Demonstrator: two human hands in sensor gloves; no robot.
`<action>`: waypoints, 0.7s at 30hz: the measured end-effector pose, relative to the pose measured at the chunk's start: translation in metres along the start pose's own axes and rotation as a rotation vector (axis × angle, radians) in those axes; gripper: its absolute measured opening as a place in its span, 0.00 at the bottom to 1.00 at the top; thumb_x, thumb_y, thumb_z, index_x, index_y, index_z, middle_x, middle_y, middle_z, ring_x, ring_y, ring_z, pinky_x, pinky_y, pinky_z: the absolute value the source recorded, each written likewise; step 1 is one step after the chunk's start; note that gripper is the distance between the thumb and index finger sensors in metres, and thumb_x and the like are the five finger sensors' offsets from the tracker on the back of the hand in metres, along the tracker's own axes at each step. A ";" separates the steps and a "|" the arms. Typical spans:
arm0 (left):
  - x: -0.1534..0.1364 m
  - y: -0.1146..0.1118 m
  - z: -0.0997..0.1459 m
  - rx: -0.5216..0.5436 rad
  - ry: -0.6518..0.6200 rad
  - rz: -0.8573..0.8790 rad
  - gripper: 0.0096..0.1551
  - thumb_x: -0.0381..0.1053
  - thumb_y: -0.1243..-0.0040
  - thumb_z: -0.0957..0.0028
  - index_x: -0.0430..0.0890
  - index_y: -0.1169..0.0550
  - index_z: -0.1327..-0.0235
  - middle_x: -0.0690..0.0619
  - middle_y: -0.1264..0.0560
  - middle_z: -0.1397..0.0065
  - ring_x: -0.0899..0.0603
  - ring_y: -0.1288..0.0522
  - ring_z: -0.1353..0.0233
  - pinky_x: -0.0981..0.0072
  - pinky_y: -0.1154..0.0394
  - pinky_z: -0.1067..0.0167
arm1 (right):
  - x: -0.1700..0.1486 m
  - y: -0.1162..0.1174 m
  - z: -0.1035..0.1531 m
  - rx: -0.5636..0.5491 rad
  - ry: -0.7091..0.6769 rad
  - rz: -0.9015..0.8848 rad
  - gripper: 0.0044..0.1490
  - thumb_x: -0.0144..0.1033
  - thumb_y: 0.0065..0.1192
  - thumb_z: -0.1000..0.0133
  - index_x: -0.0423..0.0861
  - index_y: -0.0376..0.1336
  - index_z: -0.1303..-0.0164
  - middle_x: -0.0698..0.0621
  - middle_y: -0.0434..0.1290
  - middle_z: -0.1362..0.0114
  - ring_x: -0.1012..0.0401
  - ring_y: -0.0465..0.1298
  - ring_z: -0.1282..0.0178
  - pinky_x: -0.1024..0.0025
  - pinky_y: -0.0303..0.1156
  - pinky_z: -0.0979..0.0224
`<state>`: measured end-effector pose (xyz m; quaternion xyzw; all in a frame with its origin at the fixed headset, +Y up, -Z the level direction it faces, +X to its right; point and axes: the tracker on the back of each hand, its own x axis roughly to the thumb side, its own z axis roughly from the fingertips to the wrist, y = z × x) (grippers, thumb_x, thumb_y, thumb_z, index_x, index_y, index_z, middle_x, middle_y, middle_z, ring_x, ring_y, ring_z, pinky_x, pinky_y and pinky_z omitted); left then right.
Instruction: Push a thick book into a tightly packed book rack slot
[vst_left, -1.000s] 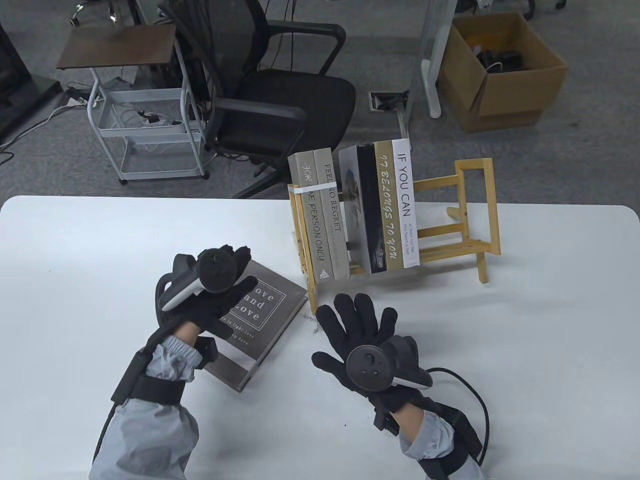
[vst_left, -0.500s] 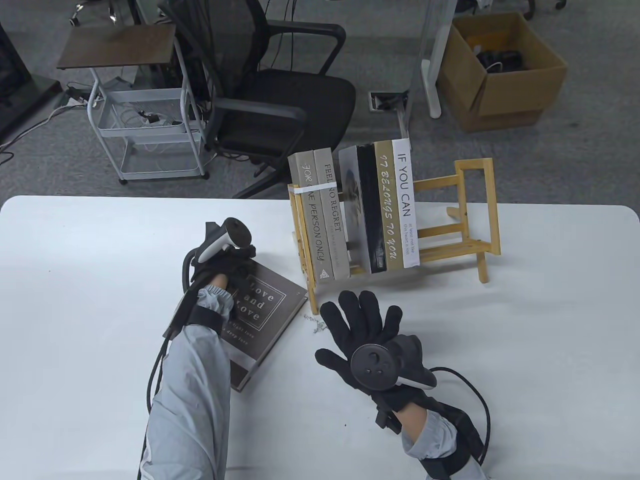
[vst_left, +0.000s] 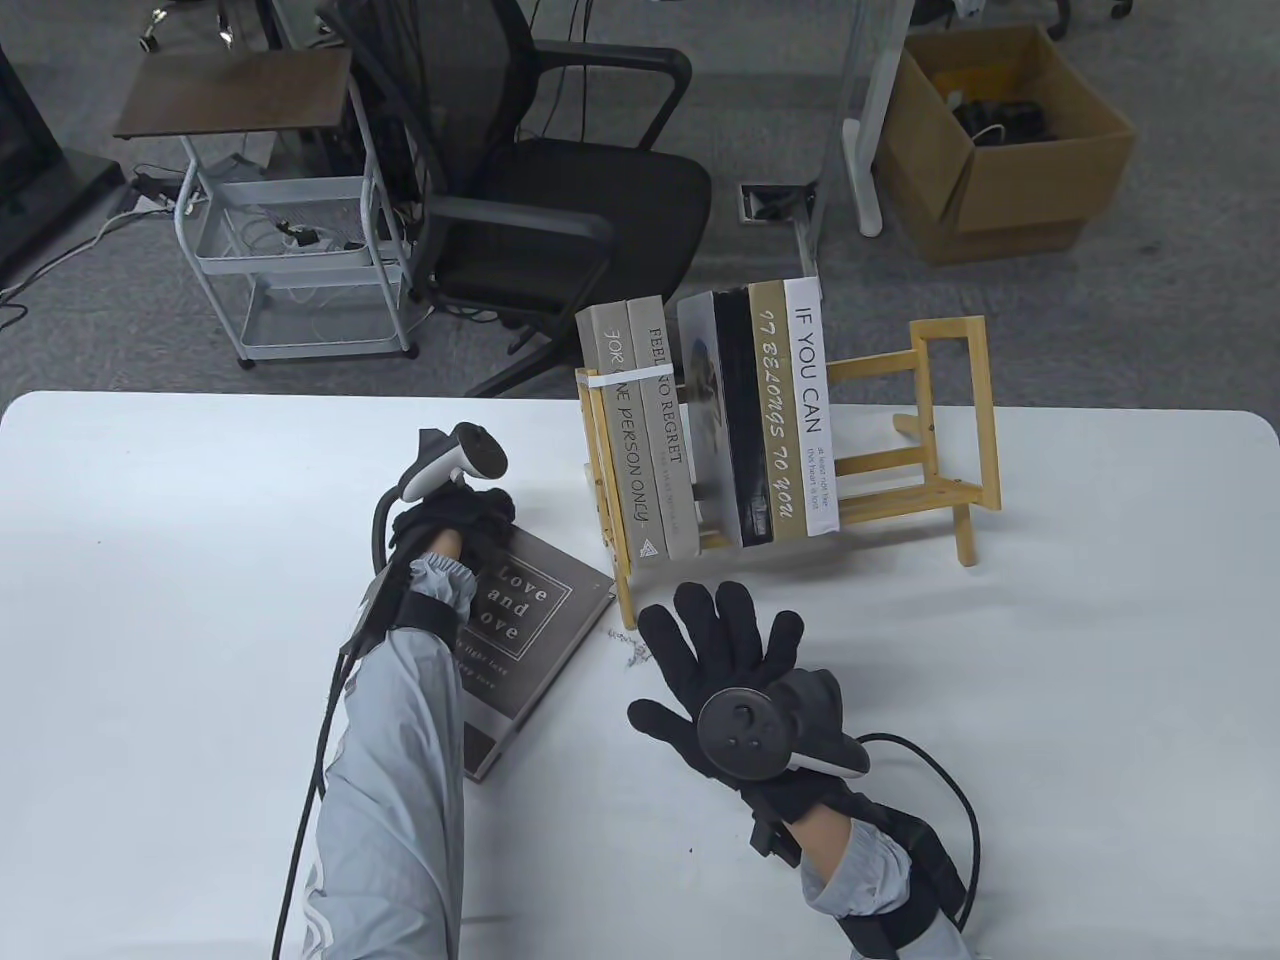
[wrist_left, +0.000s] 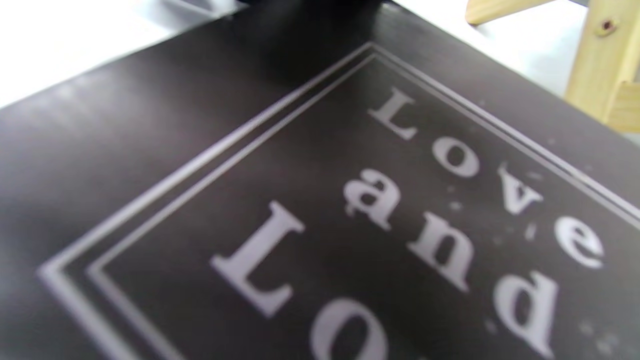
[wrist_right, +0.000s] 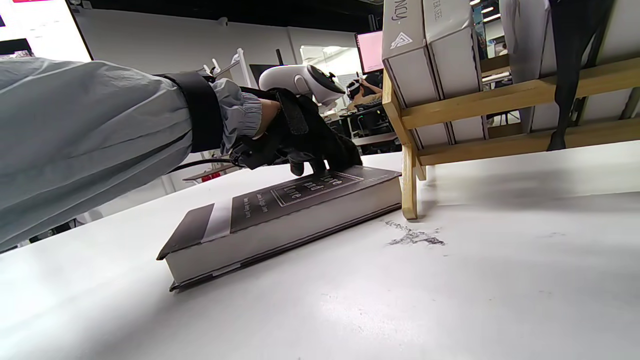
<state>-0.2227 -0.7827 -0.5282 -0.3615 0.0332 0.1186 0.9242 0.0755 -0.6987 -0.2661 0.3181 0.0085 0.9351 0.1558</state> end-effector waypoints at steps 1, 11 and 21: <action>0.001 0.000 -0.001 -0.001 -0.001 -0.002 0.22 0.51 0.62 0.26 0.63 0.38 0.20 0.39 0.56 0.08 0.22 0.57 0.13 0.16 0.57 0.24 | 0.000 0.000 0.000 0.000 0.001 0.000 0.52 0.58 0.35 0.30 0.38 0.30 0.07 0.24 0.27 0.11 0.22 0.27 0.20 0.17 0.22 0.41; 0.000 0.002 0.003 0.018 -0.036 -0.002 0.21 0.50 0.62 0.28 0.63 0.38 0.23 0.37 0.55 0.08 0.20 0.54 0.13 0.17 0.55 0.24 | 0.002 -0.002 0.000 -0.004 0.001 -0.001 0.53 0.58 0.35 0.30 0.38 0.30 0.08 0.24 0.27 0.11 0.22 0.27 0.20 0.17 0.22 0.41; -0.026 0.021 0.033 0.058 -0.139 0.125 0.21 0.50 0.63 0.28 0.62 0.38 0.23 0.38 0.37 0.12 0.22 0.37 0.16 0.14 0.52 0.28 | 0.004 -0.003 0.000 -0.007 -0.003 0.003 0.53 0.58 0.35 0.30 0.38 0.29 0.08 0.24 0.27 0.11 0.22 0.27 0.20 0.17 0.22 0.41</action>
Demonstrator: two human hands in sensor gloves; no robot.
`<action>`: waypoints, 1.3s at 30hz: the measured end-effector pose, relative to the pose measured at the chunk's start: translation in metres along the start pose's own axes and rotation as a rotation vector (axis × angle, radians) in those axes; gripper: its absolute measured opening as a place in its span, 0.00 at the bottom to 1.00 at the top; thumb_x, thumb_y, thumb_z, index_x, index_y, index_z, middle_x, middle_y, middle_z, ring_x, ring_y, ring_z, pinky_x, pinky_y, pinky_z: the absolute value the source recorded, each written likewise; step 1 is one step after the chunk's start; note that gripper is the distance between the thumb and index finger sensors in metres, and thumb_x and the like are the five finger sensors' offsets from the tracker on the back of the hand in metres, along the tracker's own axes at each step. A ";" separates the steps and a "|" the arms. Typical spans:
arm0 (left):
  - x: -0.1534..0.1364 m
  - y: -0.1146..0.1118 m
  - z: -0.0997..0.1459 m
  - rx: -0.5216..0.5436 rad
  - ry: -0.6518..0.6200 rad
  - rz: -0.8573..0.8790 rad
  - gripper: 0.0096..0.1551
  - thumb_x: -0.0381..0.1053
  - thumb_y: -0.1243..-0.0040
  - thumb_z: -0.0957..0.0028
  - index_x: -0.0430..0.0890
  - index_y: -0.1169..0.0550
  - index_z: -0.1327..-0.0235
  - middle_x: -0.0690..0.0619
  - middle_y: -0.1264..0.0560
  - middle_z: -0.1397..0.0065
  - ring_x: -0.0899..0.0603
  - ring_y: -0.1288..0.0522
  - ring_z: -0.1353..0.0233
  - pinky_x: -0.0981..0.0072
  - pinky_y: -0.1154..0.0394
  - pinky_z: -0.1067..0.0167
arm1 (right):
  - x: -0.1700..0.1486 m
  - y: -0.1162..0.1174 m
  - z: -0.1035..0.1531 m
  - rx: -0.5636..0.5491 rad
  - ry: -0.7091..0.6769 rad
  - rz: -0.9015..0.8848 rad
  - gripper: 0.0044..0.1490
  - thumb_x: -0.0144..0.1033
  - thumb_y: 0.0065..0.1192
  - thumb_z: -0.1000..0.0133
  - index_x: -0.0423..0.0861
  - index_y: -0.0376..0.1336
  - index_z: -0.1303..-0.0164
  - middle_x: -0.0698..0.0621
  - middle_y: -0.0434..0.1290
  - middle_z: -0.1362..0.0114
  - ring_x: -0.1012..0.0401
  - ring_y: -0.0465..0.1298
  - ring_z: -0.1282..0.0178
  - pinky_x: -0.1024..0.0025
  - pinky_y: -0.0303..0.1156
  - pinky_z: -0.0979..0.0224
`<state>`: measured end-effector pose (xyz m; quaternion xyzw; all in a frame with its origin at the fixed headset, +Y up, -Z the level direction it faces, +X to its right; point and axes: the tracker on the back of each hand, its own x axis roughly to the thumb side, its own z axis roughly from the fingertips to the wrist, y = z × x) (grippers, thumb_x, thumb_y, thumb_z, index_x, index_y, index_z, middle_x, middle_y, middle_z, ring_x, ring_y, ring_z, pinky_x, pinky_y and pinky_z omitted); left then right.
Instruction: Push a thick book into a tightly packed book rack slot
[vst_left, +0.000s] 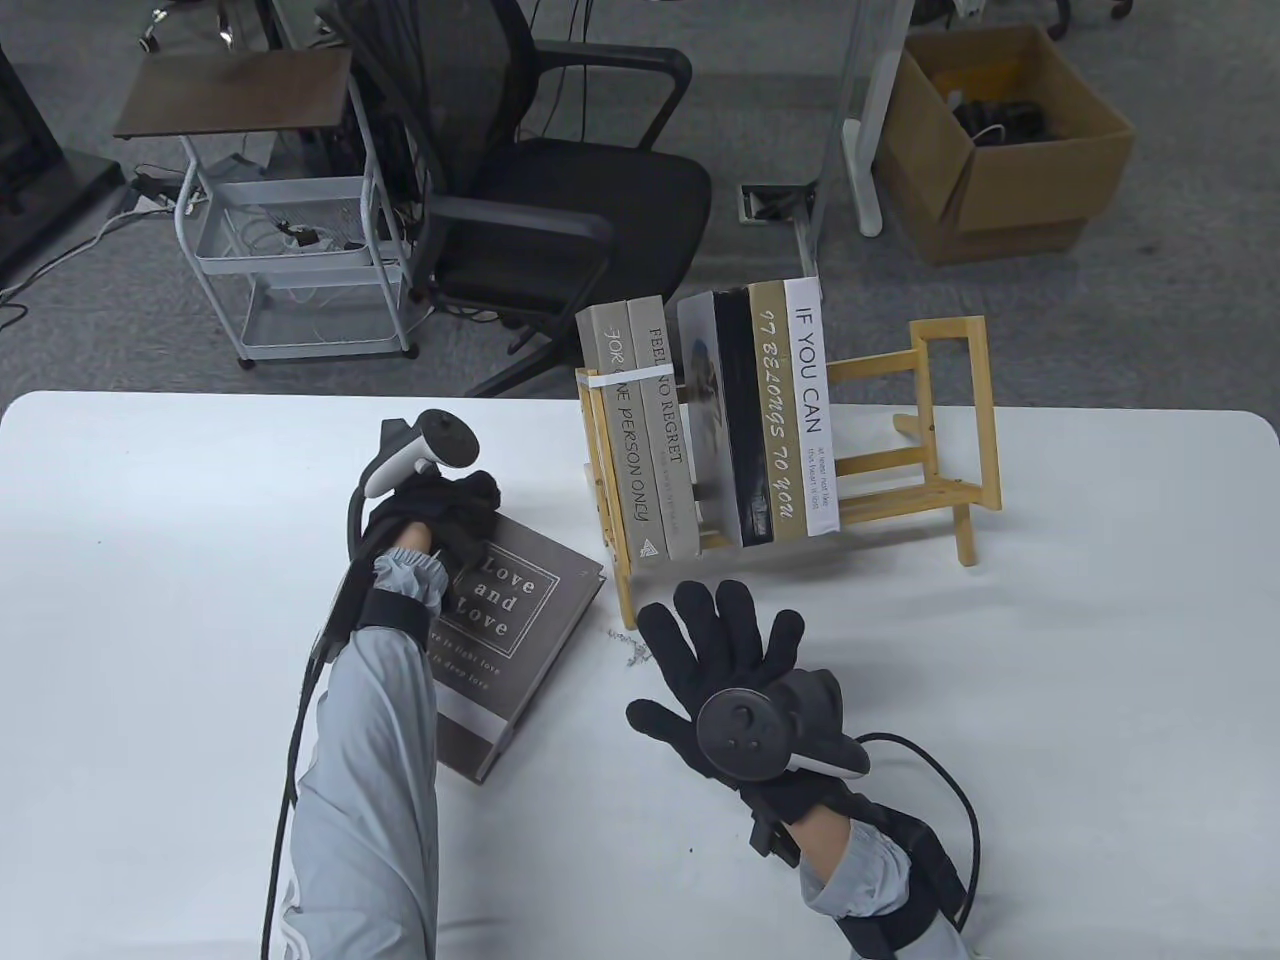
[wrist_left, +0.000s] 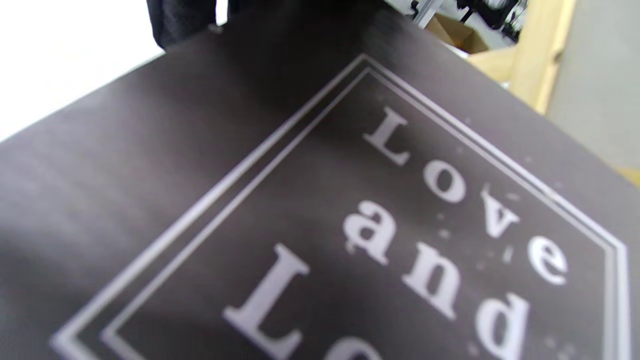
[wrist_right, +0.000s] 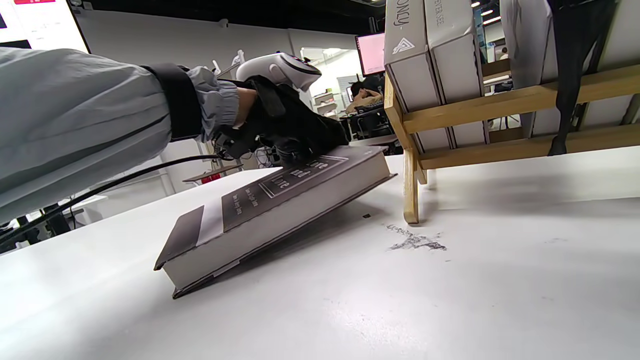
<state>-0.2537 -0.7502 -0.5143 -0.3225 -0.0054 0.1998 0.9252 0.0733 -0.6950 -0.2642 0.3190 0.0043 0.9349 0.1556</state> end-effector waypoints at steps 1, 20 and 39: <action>-0.003 0.002 0.005 0.001 -0.017 0.036 0.21 0.50 0.63 0.28 0.61 0.38 0.22 0.38 0.37 0.12 0.22 0.37 0.16 0.14 0.53 0.28 | 0.000 0.000 0.000 -0.001 -0.001 0.002 0.53 0.58 0.35 0.30 0.38 0.29 0.08 0.24 0.27 0.11 0.22 0.27 0.20 0.17 0.22 0.41; -0.040 0.026 0.099 0.133 -0.209 0.273 0.22 0.49 0.62 0.28 0.55 0.40 0.21 0.33 0.36 0.17 0.31 0.26 0.28 0.39 0.24 0.31 | 0.008 -0.005 0.003 -0.011 -0.026 0.013 0.52 0.58 0.35 0.30 0.38 0.29 0.08 0.25 0.27 0.11 0.22 0.27 0.20 0.17 0.22 0.41; -0.054 0.043 0.259 0.537 -0.367 0.402 0.25 0.51 0.60 0.27 0.42 0.44 0.22 0.31 0.35 0.23 0.34 0.21 0.36 0.56 0.16 0.40 | 0.011 -0.033 0.017 -0.085 -0.023 -0.028 0.53 0.58 0.35 0.30 0.38 0.29 0.08 0.24 0.28 0.11 0.22 0.27 0.20 0.17 0.22 0.41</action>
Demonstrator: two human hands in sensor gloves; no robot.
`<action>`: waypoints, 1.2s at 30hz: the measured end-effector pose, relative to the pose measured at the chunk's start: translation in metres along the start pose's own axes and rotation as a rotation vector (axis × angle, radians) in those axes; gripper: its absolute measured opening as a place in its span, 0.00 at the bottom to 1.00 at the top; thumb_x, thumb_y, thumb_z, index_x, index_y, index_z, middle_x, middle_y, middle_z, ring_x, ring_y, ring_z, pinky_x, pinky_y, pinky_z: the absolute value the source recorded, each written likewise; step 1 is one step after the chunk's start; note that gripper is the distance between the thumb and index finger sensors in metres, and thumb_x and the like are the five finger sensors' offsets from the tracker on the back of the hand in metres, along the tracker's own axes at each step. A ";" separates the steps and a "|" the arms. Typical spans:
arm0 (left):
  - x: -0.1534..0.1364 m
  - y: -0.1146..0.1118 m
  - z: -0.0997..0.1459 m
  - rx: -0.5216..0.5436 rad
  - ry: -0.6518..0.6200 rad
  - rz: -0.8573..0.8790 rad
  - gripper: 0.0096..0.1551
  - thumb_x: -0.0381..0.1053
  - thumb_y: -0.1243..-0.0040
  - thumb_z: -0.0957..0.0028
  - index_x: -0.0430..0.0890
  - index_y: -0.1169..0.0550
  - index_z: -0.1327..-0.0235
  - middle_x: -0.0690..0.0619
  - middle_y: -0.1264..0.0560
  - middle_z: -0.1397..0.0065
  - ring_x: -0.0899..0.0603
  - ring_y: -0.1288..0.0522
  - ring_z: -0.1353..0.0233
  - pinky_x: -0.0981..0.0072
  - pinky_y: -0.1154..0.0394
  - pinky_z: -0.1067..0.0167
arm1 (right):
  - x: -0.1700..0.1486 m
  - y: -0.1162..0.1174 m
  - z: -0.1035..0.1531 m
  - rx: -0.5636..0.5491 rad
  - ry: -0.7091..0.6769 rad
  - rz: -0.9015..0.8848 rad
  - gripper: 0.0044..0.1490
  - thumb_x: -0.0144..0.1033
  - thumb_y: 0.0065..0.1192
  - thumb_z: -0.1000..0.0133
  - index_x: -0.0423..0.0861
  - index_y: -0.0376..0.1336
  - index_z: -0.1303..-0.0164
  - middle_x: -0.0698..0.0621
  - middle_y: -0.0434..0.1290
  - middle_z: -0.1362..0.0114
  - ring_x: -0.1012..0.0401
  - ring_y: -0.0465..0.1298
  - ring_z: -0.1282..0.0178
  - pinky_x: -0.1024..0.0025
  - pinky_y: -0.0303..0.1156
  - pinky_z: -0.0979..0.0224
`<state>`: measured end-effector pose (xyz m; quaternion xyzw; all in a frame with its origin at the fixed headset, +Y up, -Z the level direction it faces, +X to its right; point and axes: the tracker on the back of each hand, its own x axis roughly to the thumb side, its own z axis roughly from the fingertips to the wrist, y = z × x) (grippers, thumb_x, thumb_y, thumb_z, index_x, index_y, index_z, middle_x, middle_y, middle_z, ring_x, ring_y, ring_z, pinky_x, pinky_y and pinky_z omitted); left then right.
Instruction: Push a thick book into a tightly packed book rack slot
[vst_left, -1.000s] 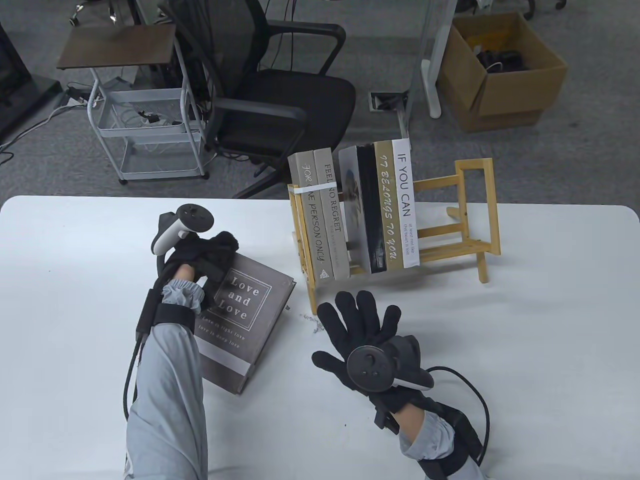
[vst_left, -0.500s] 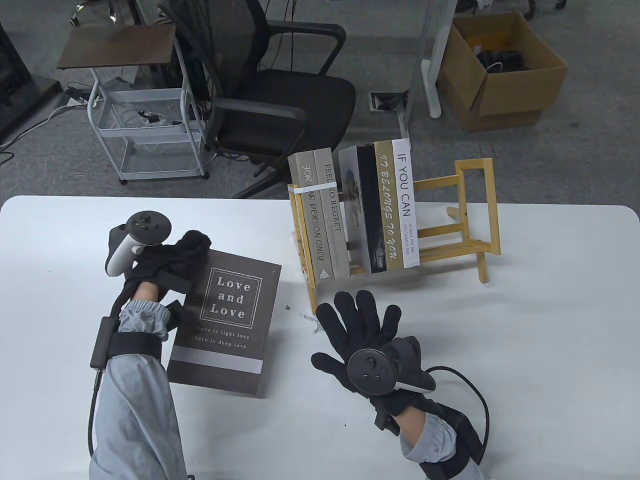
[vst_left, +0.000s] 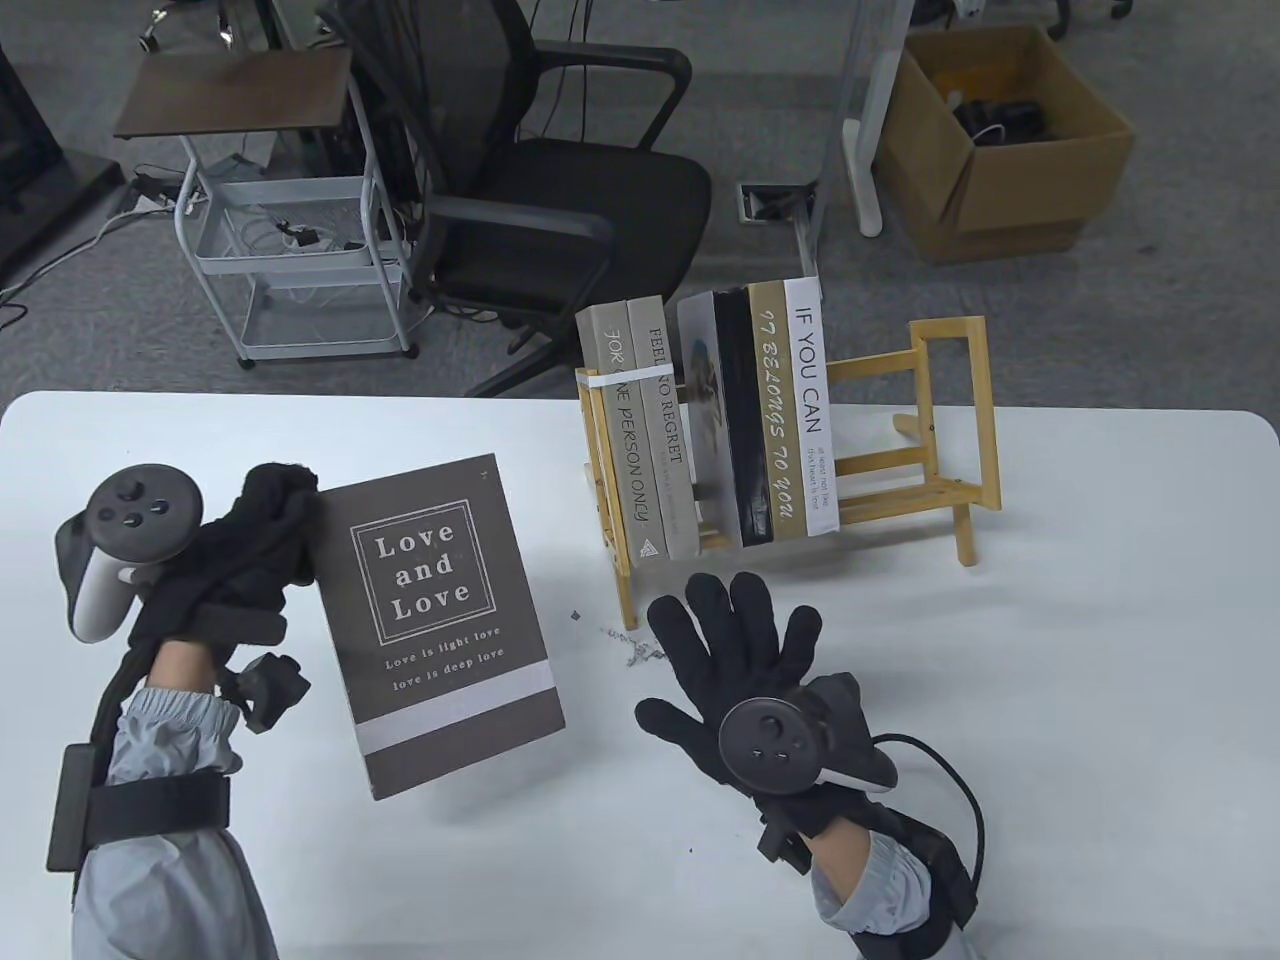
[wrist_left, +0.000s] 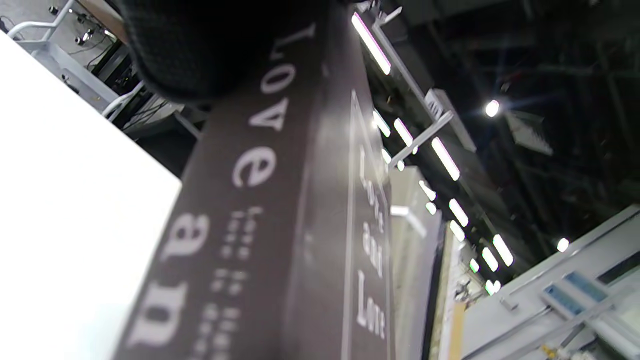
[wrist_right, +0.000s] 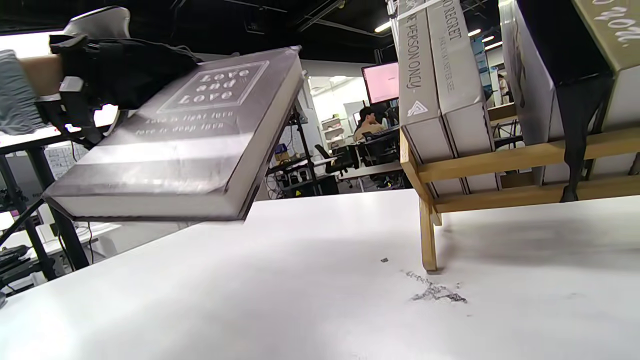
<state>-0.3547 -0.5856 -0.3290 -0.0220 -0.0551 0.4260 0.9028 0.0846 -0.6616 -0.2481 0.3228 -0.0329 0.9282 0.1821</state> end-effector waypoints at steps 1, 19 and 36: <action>0.004 0.002 0.005 0.022 -0.018 0.020 0.25 0.51 0.60 0.27 0.42 0.44 0.23 0.31 0.36 0.23 0.34 0.21 0.36 0.56 0.16 0.40 | -0.001 -0.002 0.001 -0.004 0.002 -0.005 0.53 0.58 0.35 0.30 0.38 0.29 0.08 0.24 0.27 0.11 0.22 0.27 0.20 0.17 0.22 0.41; 0.069 -0.078 0.035 0.246 -0.165 0.303 0.26 0.53 0.57 0.26 0.39 0.44 0.26 0.29 0.37 0.25 0.34 0.20 0.36 0.60 0.14 0.40 | 0.000 -0.043 0.023 -0.183 0.011 -0.035 0.53 0.58 0.36 0.29 0.37 0.29 0.07 0.23 0.25 0.12 0.21 0.27 0.21 0.17 0.23 0.40; 0.113 -0.162 0.027 0.146 -0.222 0.412 0.26 0.52 0.60 0.24 0.38 0.48 0.27 0.26 0.42 0.26 0.31 0.23 0.32 0.59 0.16 0.35 | 0.011 -0.044 0.023 -0.210 0.085 0.121 0.62 0.54 0.55 0.33 0.36 0.28 0.09 0.23 0.26 0.12 0.21 0.28 0.20 0.15 0.24 0.38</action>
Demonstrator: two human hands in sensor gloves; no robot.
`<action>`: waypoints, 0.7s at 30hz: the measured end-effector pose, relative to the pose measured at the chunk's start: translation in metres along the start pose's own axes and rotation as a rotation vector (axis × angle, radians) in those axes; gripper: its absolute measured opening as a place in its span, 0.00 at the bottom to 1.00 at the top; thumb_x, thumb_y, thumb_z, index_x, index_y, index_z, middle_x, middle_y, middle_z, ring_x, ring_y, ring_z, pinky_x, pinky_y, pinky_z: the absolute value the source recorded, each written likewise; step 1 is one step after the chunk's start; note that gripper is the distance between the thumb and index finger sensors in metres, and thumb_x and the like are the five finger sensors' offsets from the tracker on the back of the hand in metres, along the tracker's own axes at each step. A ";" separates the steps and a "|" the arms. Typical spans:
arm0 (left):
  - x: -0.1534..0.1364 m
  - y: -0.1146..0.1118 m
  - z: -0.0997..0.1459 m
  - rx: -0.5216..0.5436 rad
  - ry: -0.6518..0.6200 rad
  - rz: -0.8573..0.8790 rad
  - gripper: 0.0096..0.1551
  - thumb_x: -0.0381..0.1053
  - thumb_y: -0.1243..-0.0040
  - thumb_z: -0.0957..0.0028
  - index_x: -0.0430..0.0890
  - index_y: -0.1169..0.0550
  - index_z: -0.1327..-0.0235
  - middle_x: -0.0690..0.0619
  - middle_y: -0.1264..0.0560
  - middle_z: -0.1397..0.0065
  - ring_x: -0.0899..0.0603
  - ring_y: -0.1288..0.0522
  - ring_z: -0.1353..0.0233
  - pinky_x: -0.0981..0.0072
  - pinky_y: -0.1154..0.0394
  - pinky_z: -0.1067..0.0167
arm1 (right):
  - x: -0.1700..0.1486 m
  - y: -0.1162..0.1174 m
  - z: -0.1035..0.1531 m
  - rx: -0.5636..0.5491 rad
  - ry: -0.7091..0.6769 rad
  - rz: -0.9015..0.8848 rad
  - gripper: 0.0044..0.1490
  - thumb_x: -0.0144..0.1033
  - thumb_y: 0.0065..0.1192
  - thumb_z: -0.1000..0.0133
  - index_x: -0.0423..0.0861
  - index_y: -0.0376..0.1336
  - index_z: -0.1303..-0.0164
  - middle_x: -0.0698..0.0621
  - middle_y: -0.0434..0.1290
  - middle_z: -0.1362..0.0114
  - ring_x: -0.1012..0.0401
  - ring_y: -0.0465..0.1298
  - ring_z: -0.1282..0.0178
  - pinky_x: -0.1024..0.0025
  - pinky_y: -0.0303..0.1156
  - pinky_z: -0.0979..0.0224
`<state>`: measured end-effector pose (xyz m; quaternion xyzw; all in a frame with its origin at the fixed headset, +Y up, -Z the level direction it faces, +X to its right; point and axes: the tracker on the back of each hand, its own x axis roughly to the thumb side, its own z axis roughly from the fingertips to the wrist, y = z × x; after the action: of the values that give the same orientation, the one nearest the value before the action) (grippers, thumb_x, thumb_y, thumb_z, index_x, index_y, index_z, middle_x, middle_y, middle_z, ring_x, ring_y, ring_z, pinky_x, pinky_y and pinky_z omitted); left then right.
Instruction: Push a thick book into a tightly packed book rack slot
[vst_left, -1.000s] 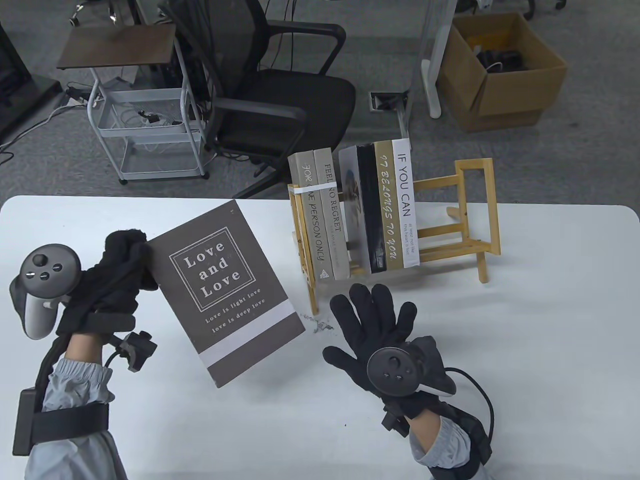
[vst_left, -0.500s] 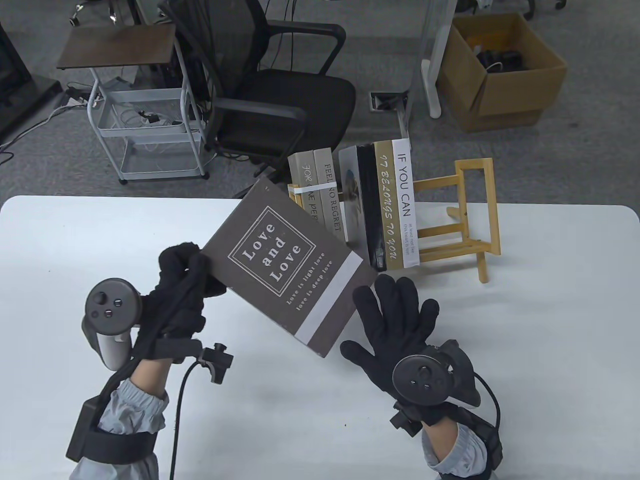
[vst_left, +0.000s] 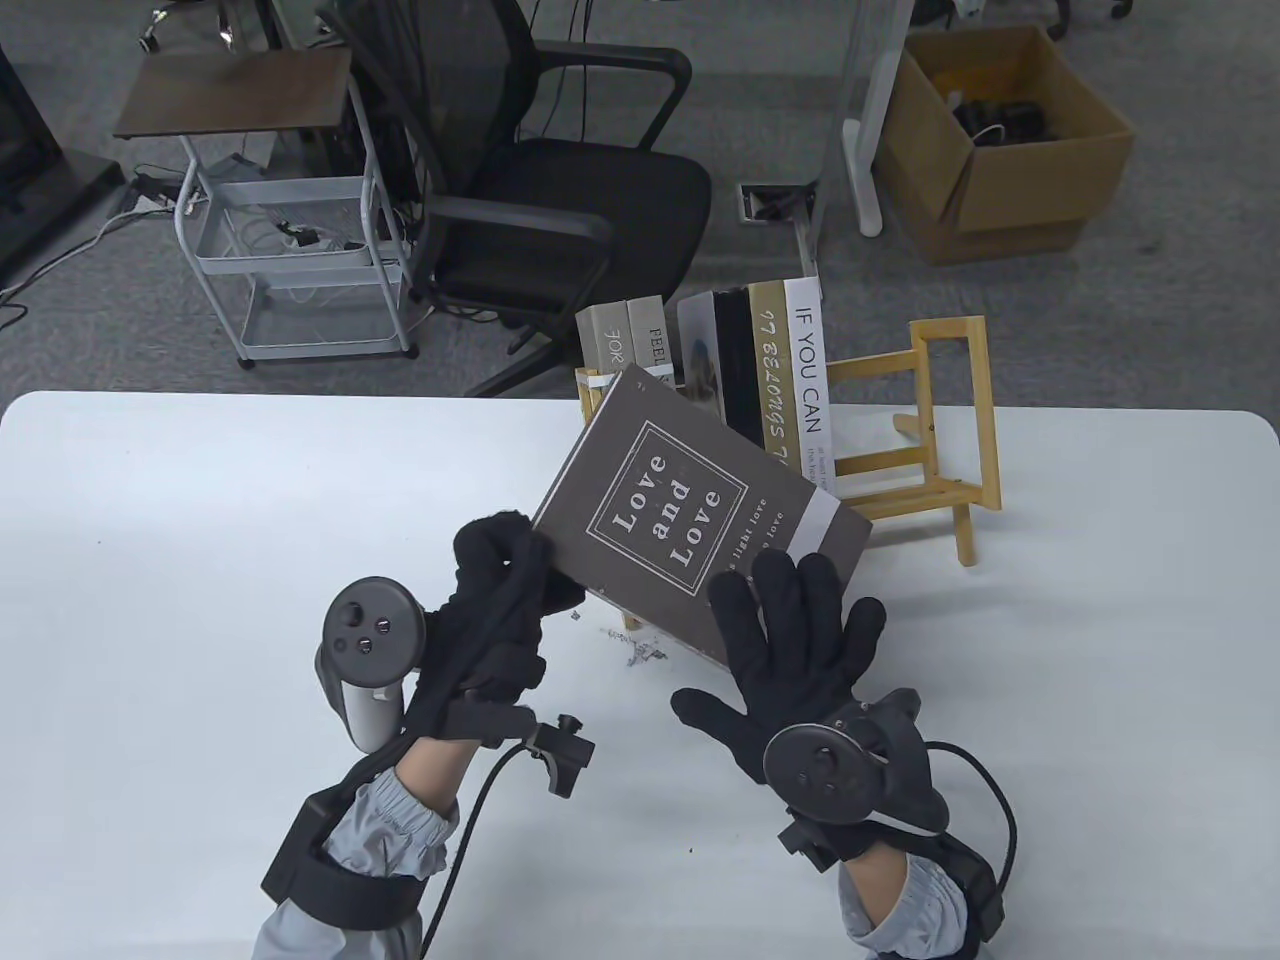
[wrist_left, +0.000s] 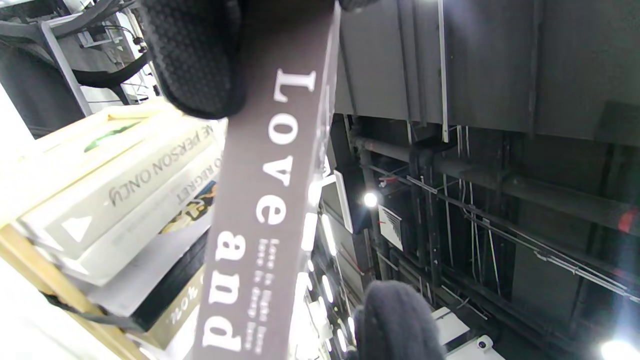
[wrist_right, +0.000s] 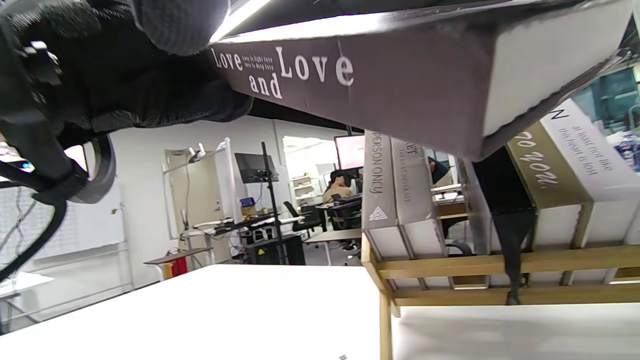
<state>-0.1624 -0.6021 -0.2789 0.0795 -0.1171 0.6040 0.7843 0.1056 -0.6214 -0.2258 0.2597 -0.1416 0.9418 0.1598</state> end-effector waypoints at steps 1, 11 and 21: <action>0.001 -0.003 0.000 -0.002 -0.003 0.002 0.26 0.52 0.60 0.24 0.38 0.48 0.27 0.26 0.42 0.26 0.32 0.23 0.33 0.59 0.16 0.36 | 0.000 0.001 0.000 0.002 0.010 0.015 0.62 0.54 0.56 0.33 0.36 0.28 0.09 0.23 0.26 0.12 0.21 0.28 0.20 0.15 0.25 0.38; 0.020 -0.013 0.004 -0.006 -0.052 -0.076 0.25 0.52 0.60 0.24 0.37 0.47 0.27 0.26 0.41 0.27 0.33 0.22 0.37 0.62 0.14 0.41 | 0.004 0.013 -0.005 -0.002 0.090 0.201 0.67 0.50 0.64 0.35 0.36 0.25 0.11 0.22 0.30 0.11 0.19 0.37 0.18 0.12 0.33 0.32; 0.023 -0.012 0.012 0.006 -0.102 -0.082 0.27 0.55 0.60 0.24 0.39 0.47 0.25 0.28 0.40 0.27 0.34 0.21 0.37 0.63 0.14 0.42 | 0.016 0.027 -0.004 -0.195 0.076 0.434 0.60 0.42 0.63 0.33 0.25 0.33 0.12 0.20 0.45 0.12 0.20 0.56 0.21 0.24 0.56 0.26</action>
<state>-0.1465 -0.5871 -0.2612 0.1174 -0.1516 0.5668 0.8012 0.0811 -0.6407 -0.2257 0.1708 -0.2783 0.9450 -0.0168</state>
